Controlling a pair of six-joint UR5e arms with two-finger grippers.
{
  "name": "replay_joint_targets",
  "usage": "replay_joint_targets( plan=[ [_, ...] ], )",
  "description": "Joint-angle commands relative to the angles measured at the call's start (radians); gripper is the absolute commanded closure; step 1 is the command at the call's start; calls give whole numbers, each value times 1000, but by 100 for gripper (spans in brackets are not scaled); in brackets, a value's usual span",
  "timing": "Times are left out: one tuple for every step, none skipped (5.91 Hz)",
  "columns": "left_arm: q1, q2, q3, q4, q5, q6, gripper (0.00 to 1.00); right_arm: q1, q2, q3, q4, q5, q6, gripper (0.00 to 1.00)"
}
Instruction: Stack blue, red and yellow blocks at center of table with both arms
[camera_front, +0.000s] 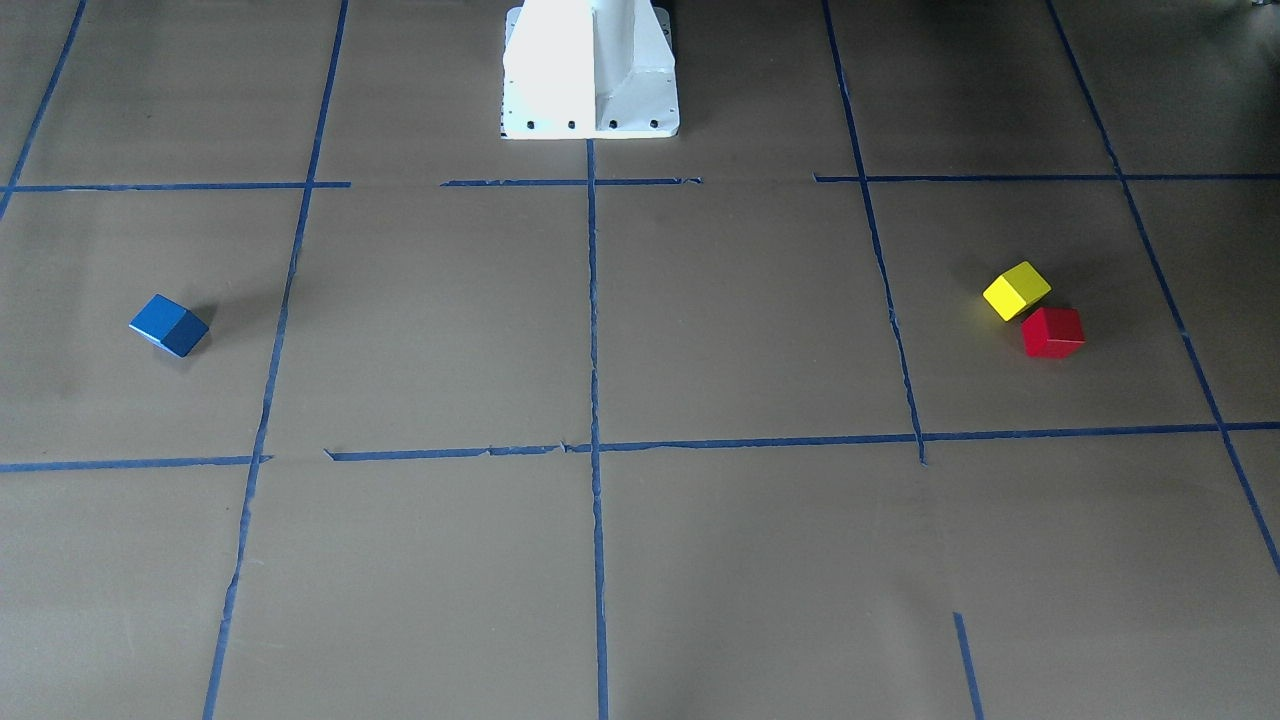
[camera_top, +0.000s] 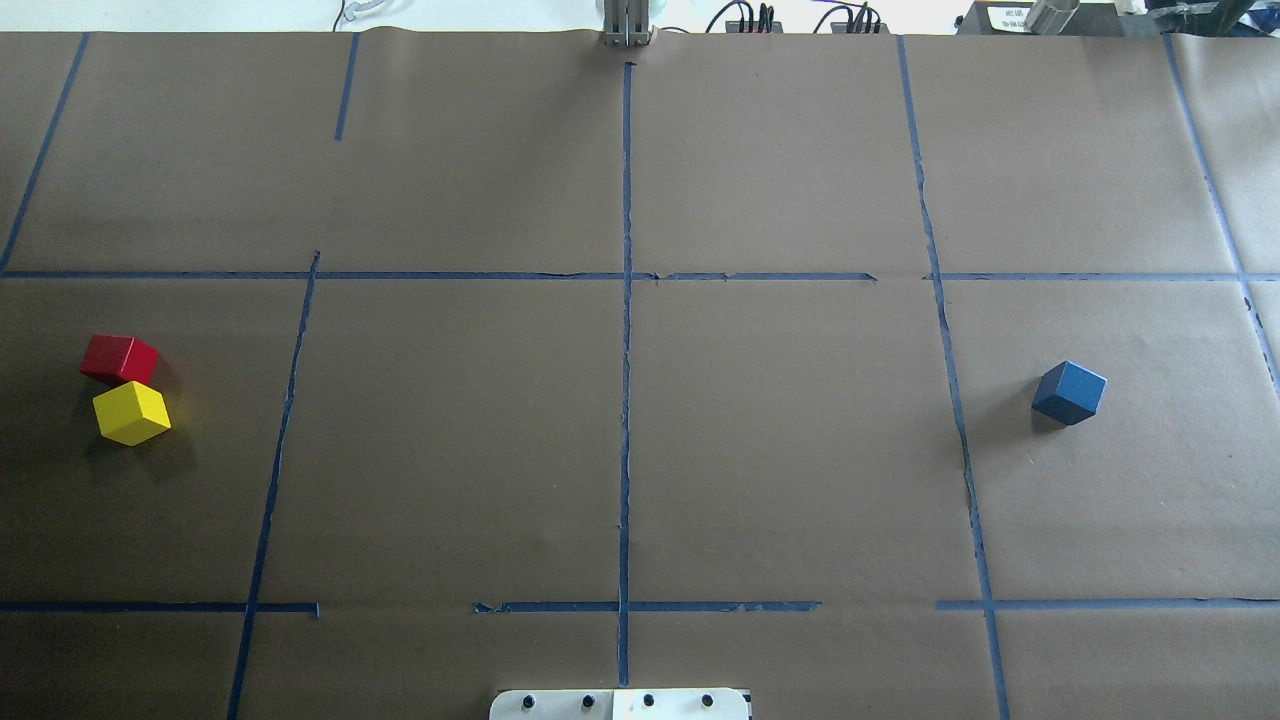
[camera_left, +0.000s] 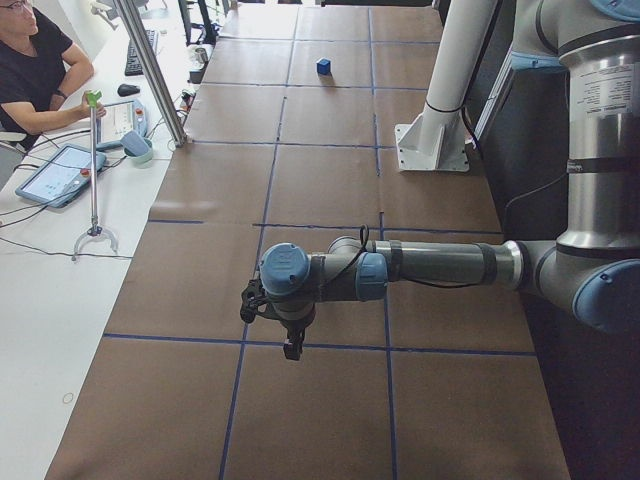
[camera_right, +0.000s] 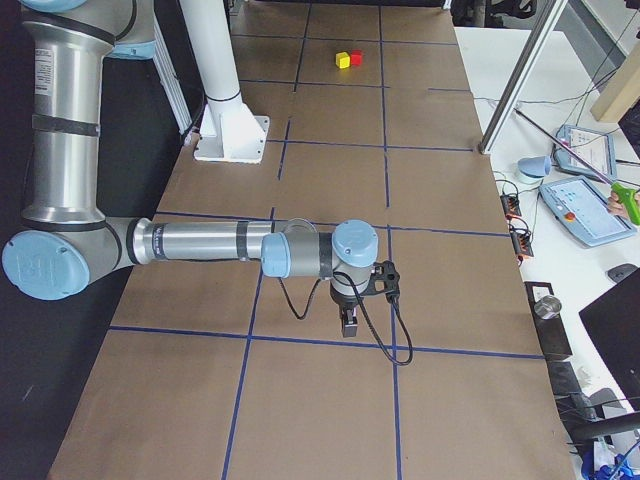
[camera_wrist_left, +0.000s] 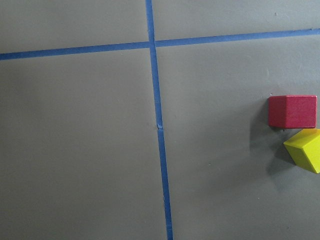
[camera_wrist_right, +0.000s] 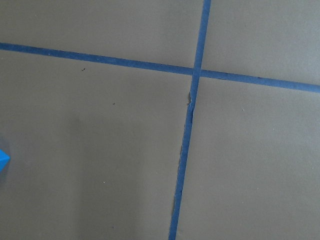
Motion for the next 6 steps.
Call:
replay_joint_targets(
  plan=[
    [11,-1,-2,-38,11,-6,0,15,-14,15,-2,0,-1,0],
    [12,0,3,-45,11,-6,0,7,-42,36,-3,0,-2,0],
    [14,0,-2,-46,14,-3,0,-4,-62,41,3,0,5,0],
    [14,0,-3,-46,5,-6,0,-8,-66,39,10,1,16,0],
    [14,6,13,-49,6,-2,0,-10,-66,36,13,-5,16,0],
    [14,8,8,-49,5,2,0,-48,-66,33,27,-6,14,0]
  ],
)
